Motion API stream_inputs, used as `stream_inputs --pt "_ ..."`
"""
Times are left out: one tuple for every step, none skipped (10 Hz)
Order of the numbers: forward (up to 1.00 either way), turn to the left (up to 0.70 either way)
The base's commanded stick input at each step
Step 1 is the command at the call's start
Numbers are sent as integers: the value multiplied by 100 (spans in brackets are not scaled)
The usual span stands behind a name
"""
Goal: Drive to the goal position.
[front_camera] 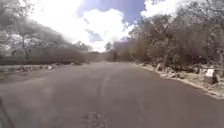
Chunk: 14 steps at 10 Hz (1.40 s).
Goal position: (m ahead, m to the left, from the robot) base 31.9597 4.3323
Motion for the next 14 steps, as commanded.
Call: stream_inputs --pt "70 0" --pt "70 0" --pt "70 0" --pt "70 0" --pt "70 0" --pt "70 0" --pt "70 0" --pt "70 0" --pt "70 0" --pt "70 0" --pt "70 0" --pt "70 0" --pt "70 0" --pt "70 0"
